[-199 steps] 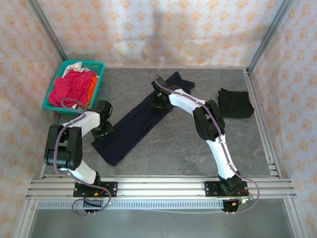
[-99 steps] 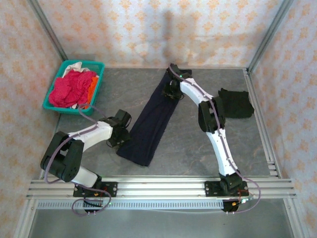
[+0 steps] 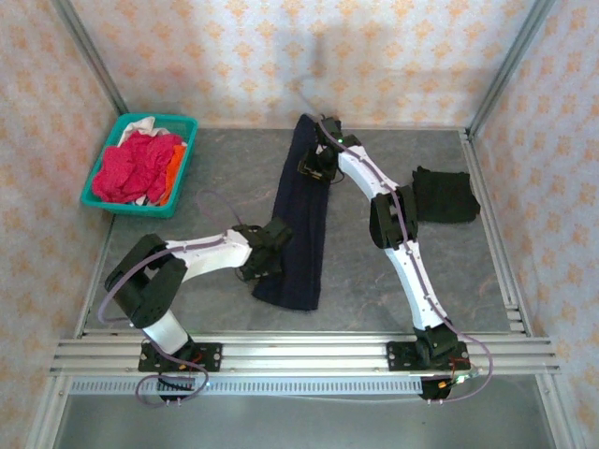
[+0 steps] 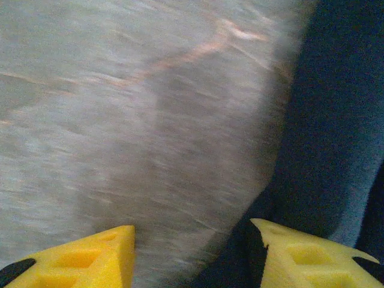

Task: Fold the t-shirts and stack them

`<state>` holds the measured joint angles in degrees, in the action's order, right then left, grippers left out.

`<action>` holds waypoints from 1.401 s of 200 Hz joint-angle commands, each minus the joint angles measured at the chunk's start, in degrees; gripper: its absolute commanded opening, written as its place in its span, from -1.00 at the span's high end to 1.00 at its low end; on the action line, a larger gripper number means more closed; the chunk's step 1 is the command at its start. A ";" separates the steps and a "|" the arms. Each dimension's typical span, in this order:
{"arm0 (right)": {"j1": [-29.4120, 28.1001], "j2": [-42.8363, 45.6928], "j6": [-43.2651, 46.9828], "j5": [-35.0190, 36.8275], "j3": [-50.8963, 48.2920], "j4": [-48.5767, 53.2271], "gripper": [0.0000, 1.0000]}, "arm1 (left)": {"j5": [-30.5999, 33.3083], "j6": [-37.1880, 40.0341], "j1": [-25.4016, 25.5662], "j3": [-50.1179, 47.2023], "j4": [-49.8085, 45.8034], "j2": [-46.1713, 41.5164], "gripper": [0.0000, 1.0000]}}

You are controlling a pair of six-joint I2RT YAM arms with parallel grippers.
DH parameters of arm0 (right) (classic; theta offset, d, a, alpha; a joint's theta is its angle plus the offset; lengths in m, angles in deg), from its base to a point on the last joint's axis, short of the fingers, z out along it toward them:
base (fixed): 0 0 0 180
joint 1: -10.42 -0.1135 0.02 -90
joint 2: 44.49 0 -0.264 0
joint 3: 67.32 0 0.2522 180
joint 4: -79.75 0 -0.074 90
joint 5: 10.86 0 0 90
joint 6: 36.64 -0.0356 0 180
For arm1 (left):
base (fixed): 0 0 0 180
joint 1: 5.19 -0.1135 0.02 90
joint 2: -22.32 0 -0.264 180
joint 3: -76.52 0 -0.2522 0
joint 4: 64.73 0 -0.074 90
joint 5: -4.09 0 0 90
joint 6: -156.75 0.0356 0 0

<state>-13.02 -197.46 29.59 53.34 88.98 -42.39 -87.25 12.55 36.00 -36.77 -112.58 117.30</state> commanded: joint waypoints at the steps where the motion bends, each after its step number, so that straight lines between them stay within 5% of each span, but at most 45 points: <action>1: -0.62 -0.63 0.99 -1.63 -0.79 3.39 0.10 | -4.72 -2.58 1.88 0.68 0.23 1.01 -0.03; 85: 0.65 30.46 1.64 7.02 -34.21 -11.12 -0.24 | 2.43 -0.43 -1.15 -6.25 -6.54 -16.66 -0.10; 123: 0.13 52.22 -2.56 7.46 -64.67 -20.86 -0.29 | -6.32 3.84 -1.56 -13.31 1.20 -28.85 -0.18; 164: -4.34 69.71 -4.46 5.26 -85.85 -16.60 -0.29 | -13.14 10.02 -0.85 -22.02 7.85 -36.66 -0.22; 233: -21.56 81.27 -21.87 2.10 -104.39 -21.58 -0.27 | -20.19 8.78 1.08 -27.46 15.80 -30.67 -0.21; 280: -29.59 81.57 -30.92 1.87 -109.54 -27.59 -0.25 | -20.88 6.53 1.88 -29.13 21.85 -27.58 0.31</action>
<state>-40.63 -117.14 5.89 55.24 -18.56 -65.25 -106.53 20.09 37.09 -64.84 -96.71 88.56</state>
